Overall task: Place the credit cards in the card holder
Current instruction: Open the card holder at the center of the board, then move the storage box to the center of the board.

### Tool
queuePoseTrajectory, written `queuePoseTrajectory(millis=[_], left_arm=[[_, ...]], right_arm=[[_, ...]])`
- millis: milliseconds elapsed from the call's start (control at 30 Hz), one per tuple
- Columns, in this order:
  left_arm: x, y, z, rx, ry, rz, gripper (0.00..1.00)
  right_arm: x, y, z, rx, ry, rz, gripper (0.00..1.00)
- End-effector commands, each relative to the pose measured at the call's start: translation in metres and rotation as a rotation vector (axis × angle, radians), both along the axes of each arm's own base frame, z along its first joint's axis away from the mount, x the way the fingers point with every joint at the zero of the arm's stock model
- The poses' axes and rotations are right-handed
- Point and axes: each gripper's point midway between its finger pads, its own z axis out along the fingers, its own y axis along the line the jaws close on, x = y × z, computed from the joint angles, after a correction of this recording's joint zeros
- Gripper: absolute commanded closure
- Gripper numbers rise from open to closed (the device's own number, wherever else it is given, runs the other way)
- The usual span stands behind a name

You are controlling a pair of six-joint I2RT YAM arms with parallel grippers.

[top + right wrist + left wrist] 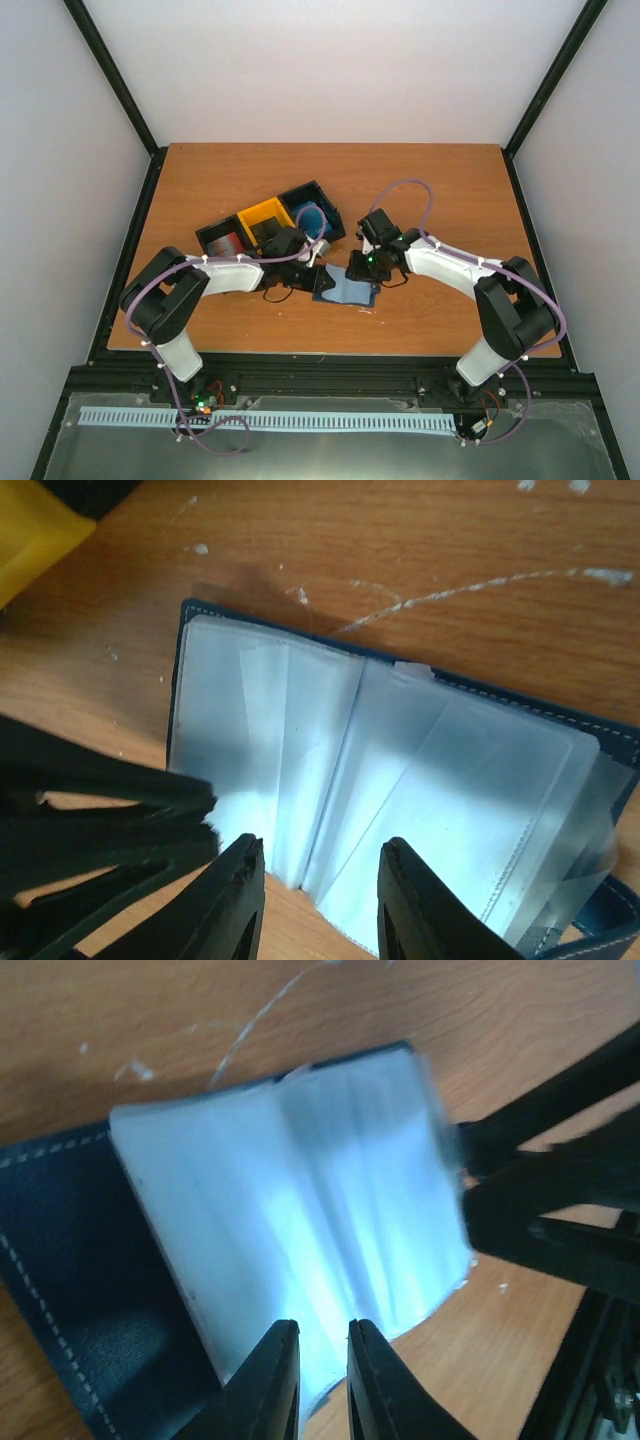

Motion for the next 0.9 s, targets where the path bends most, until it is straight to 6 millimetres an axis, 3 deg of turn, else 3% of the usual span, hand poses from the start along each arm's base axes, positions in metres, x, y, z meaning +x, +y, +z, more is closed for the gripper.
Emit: queuePoseTrajectory(millis=[0, 133, 200, 333, 400, 567, 633, 733, 867], left_arm=[[-0.001, 0.0, -0.017, 0.067, 0.034, -0.005, 0.83], [0.001, 0.008, -0.025, 0.131, 0.05, 0.017, 0.84], [0.014, -0.001, 0.006, 0.101, -0.025, 0.001, 0.83], [0.037, -0.006, 0.076, 0.029, -0.198, -0.024, 0.64], [0.044, 0.003, 0.09, 0.033, -0.238, -0.016, 0.53], [0.068, 0.062, 0.092, 0.203, -0.279, 0.157, 0.27], [0.075, 0.088, 0.091, 0.269, -0.265, 0.242, 0.22], [0.079, 0.128, 0.083, 0.33, -0.178, 0.37, 0.22], [0.07, 0.17, 0.067, 0.401, -0.083, 0.524, 0.29]], right_arm=[[-0.013, -0.002, -0.008, -0.019, 0.049, 0.057, 0.67], [-0.01, -0.012, -0.011, -0.085, 0.045, 0.051, 0.67], [-0.007, -0.014, -0.01, -0.09, 0.04, 0.049, 0.68], [0.004, -0.015, 0.004, -0.067, -0.003, 0.033, 0.67], [0.01, -0.015, 0.011, -0.058, -0.026, 0.033, 0.67], [0.021, -0.015, 0.022, -0.067, -0.06, 0.058, 0.67], [0.024, -0.016, 0.024, -0.075, -0.069, 0.066, 0.67], [0.028, -0.016, 0.026, -0.089, -0.085, 0.076, 0.66], [0.037, -0.017, 0.022, -0.128, -0.093, 0.095, 0.65]])
